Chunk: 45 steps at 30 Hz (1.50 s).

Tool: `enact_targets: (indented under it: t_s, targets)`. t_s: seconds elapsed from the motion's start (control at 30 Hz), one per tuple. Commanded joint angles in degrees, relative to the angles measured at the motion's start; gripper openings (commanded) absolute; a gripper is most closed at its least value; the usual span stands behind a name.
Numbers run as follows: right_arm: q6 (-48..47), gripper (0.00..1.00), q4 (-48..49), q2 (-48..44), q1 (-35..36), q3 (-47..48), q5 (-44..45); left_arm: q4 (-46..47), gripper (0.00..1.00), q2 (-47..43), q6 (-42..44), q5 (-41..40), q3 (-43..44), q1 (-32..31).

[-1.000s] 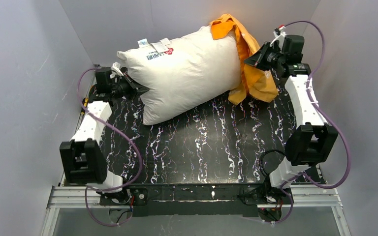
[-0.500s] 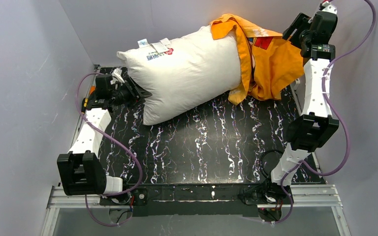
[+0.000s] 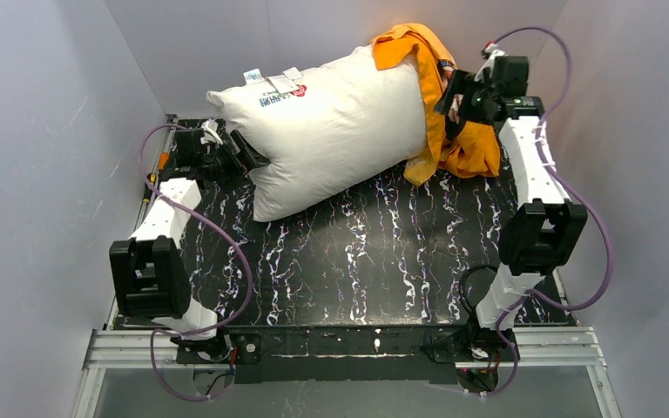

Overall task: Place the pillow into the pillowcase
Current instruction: Stuff the pillow into the pillowcase.

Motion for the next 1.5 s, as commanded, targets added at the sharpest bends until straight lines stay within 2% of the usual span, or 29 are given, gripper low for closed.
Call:
enact_targets:
  t_s: [0.0, 0.17, 0.3, 0.43, 0.5, 0.53, 0.6, 0.63, 0.67, 0.7, 0.87, 1.07, 1.17, 1.33, 1.4, 1.47]
  targets:
    - [-2.0, 0.98, 2.3, 1.7, 3.2, -5.6, -2.8, 8.3, 0.97, 4.7, -1.0, 3.0, 1.9, 0.2]
    - [-1.6, 0.98, 5.7, 6.6, 3.5, -6.5, -1.3, 12.4, 0.81, 8.1, -4.0, 4.8, 2.5, 0.1]
    - [-1.6, 0.97, 5.4, 11.4, 3.4, -1.7, 2.3, 11.7, 0.74, 9.4, -4.2, 5.2, 3.7, 0.0]
    - [-2.2, 0.89, 5.6, 16.0, 3.4, 3.1, 0.9, 11.8, 0.68, 9.6, -4.2, 5.7, 3.8, -0.1]
    - [-3.0, 0.71, 5.5, 18.5, 3.4, 5.9, -2.1, 11.7, 0.66, 9.7, -4.3, 6.1, 3.9, -0.1]
    - [-3.1, 0.53, 5.4, 19.5, 3.4, 7.8, -3.7, 11.5, 0.66, 9.7, -4.4, 6.2, 3.9, -0.2]
    - [-3.0, 0.21, 3.9, 20.5, 3.4, 10.2, -7.0, 11.3, 0.59, 9.6, -4.4, 6.8, 3.9, -0.2]
    - [-2.6, 0.1, 3.1, 20.1, 3.4, 10.5, -8.2, 11.2, 0.53, 9.5, -4.5, 7.1, 4.0, -0.2]
    - [-2.5, 0.04, 2.2, 19.0, 3.4, 10.4, -9.2, 11.3, 0.49, 9.5, -4.7, 7.4, 4.0, -0.2]
    - [-2.4, 0.01, 1.5, 17.5, 3.5, 9.6, -10.1, 11.4, 0.43, 9.4, -5.0, 7.9, 4.2, -0.1]
    - [0.8, 0.01, 1.9, 7.0, 4.9, 2.1, -19.1, 11.4, 0.28, 8.8, -6.0, 12.1, 6.5, -1.5]
    - [4.4, 0.01, -0.3, 4.5, 12.2, 3.5, -33.5, 11.9, 0.0, 5.2, -7.8, 17.7, 8.2, -6.9]
    - [9.2, 0.01, 2.9, 4.6, 16.3, 3.8, -38.3, 15.1, 0.0, 1.4, -11.6, 18.4, 6.0, -8.4]
    - [19.4, 0.01, 13.4, 4.2, 22.2, -0.4, -43.0, 13.6, 0.0, -5.9, -13.6, 16.3, 2.5, -11.3]
    - [25.5, 0.01, 20.8, 4.1, 24.8, -3.3, -44.9, 13.0, 0.0, -8.3, -14.6, 14.8, 0.6, -12.3]
    - [34.7, 0.01, 33.5, 4.3, 27.4, -6.2, -46.9, 11.8, 0.0, -10.3, -14.9, 13.8, -1.4, -13.6]
